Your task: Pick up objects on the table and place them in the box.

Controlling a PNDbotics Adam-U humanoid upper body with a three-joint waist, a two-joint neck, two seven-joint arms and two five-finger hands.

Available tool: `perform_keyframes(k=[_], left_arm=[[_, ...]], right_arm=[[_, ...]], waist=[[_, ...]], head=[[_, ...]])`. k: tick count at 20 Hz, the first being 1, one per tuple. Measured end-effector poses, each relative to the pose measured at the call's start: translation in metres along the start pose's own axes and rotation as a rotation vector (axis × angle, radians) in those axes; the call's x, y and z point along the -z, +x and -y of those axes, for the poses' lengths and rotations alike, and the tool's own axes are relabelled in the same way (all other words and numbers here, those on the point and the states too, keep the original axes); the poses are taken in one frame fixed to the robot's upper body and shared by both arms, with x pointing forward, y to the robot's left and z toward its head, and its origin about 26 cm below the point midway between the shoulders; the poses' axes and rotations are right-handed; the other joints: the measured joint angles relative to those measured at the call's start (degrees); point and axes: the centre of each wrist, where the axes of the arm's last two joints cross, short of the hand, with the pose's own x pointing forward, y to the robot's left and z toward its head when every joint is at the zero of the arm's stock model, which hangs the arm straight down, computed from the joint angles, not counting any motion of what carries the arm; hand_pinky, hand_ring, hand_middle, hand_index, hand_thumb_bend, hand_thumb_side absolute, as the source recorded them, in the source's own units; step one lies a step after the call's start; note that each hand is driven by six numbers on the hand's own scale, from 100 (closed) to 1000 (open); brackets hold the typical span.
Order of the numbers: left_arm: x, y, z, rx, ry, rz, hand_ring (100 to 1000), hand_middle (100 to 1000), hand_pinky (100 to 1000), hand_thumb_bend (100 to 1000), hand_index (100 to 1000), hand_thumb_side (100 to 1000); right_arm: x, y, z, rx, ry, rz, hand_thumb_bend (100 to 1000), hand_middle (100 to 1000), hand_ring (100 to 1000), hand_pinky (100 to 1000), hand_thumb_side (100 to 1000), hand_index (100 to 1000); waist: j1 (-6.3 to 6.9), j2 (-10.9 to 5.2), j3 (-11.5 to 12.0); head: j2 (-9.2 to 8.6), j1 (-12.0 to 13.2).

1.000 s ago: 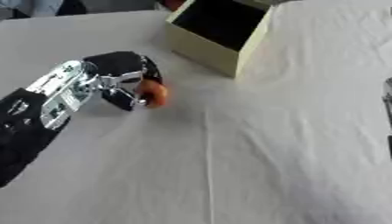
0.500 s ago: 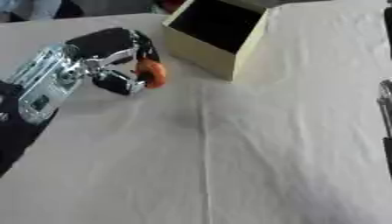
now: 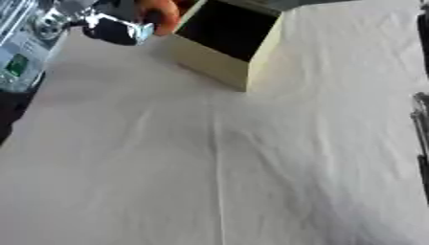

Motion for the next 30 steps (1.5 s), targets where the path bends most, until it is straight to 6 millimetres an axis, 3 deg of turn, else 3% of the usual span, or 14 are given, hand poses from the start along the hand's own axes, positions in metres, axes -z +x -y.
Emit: perform_keyframes(k=[5, 10, 20, 30], left_arm=[[0.023, -0.012, -0.007, -0.011, 0.042, 0.018, 519, 530, 316, 100, 627, 231], [0.043, -0.021, 0.001, -0.033, 0.076, 0.019, 523, 555, 321, 100, 653, 179], [0.059, -0.038, 0.023, -0.029, 0.092, -0.014, 520, 552, 320, 100, 650, 212], [0.066, -0.046, 0.050, 0.076, 0.063, -0.096, 526, 549, 333, 100, 648, 164]], right_arm=[[0.002, 0.001, 0.000, 0.001, 0.001, 0.009, 100, 698, 805, 757, 877, 733], [0.008, 0.007, 0.000, 0.007, -0.001, 0.039, 100, 698, 805, 758, 875, 733], [0.021, 0.021, -0.006, 0.043, 0.009, 0.101, 100, 698, 806, 757, 877, 732], [0.024, 0.027, -0.012, 0.083, 0.015, 0.119, 100, 698, 806, 756, 878, 732]], waist=[[0.74, 0.54, -1.20], [1.10, 1.47, -3.27], [2.63, 4.13, -8.64], [3.45, 4.84, -11.04]], head=[[-0.92, 0.52], [-2.18, 2.11], [-5.66, 5.52], [-6.29, 7.12]])
